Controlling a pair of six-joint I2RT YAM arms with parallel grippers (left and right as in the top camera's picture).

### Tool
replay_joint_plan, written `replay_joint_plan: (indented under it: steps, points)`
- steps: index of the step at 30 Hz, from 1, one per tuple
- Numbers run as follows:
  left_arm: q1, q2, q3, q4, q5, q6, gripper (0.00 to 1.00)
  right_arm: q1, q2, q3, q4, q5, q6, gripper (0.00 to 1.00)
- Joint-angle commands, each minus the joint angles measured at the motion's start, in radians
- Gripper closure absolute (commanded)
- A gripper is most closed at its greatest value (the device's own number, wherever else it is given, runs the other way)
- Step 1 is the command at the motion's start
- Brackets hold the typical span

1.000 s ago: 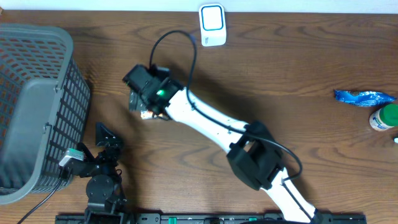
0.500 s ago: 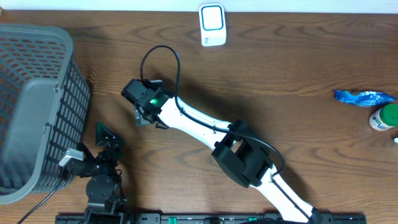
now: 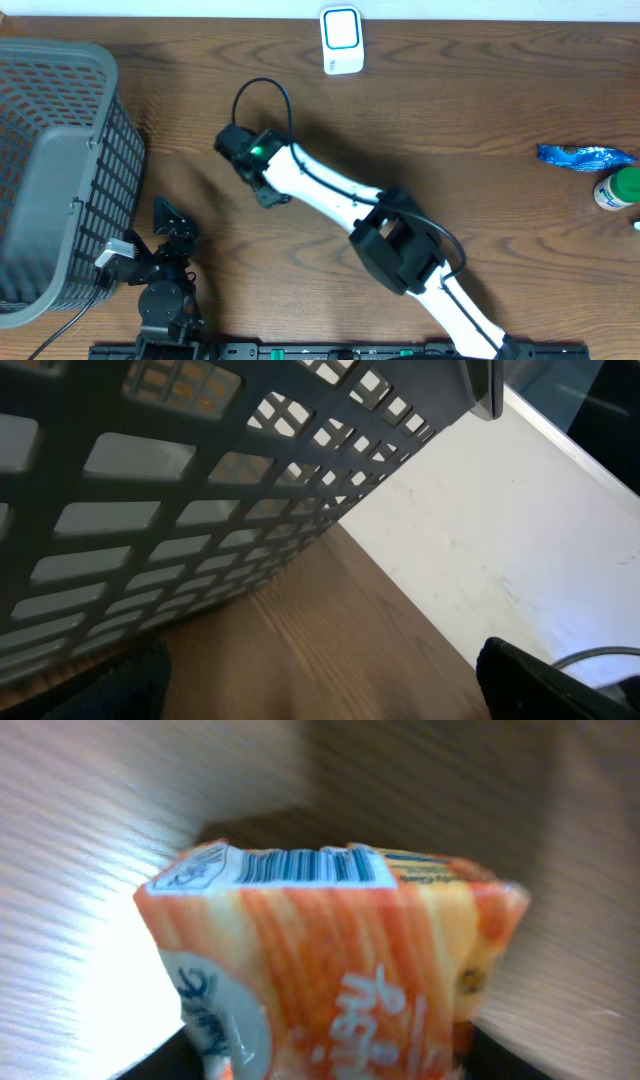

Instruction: Scan the item barcode

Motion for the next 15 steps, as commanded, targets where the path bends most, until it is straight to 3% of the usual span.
replay_joint_plan:
  steps: [1,6,12,15]
  points:
    - [0.005,-0.003,-0.018,-0.031,-0.006,0.006,0.02,-0.044,-0.015,-0.012,-0.086,0.145,-0.233,0.01]
    - [0.005,-0.003,-0.018,-0.030,-0.006,0.006,0.02,-0.081,-0.050,-0.002,-0.167,0.141,-0.180,0.01]
    - [0.005,-0.003,-0.018,-0.031,-0.006,0.006,0.02,-0.084,-0.168,0.046,-0.088,-0.136,-0.003,0.01]
    - [0.005,-0.003,-0.018,-0.031,-0.006,0.006,0.02,-0.081,-0.196,0.046,-0.013,-0.163,0.164,0.18]
